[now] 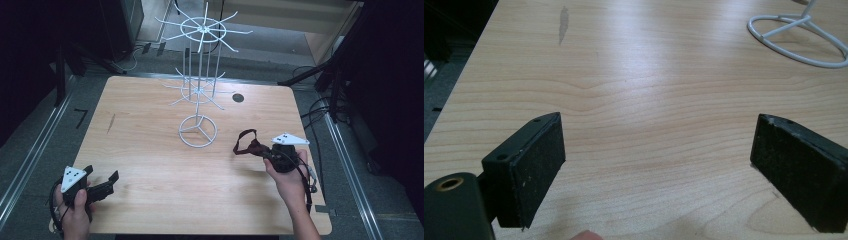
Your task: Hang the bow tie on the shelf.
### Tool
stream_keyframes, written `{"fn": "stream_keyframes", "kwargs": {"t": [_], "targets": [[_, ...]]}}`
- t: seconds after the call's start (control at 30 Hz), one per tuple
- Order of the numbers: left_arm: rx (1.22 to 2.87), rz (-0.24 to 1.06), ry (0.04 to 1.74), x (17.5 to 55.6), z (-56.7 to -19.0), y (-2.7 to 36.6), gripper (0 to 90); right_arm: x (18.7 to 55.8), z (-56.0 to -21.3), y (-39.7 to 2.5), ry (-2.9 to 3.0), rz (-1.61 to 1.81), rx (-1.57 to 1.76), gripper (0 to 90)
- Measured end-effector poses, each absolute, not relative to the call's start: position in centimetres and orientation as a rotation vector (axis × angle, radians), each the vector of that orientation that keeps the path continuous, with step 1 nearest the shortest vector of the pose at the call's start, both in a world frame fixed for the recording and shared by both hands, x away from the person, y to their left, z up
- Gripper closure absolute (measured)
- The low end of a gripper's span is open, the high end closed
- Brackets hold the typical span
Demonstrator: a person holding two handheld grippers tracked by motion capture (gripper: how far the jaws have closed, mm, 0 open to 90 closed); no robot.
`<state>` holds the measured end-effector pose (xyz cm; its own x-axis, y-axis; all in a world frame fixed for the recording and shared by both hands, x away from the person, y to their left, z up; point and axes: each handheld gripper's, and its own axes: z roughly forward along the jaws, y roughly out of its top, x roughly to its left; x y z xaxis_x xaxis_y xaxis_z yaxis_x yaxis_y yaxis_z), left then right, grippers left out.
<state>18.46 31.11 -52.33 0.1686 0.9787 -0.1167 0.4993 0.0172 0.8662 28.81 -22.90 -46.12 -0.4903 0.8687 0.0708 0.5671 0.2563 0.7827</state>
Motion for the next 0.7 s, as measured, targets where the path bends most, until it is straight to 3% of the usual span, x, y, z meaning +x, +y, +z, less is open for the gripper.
{"fn": "stream_keyframes", "kwargs": {"t": [0.7], "targets": [[1.608,0.731,1.448,18.5,-52.3,31.0,8.0,29.2,-43.2,-21.0,2.050,1.208,1.242,83.7]]}}
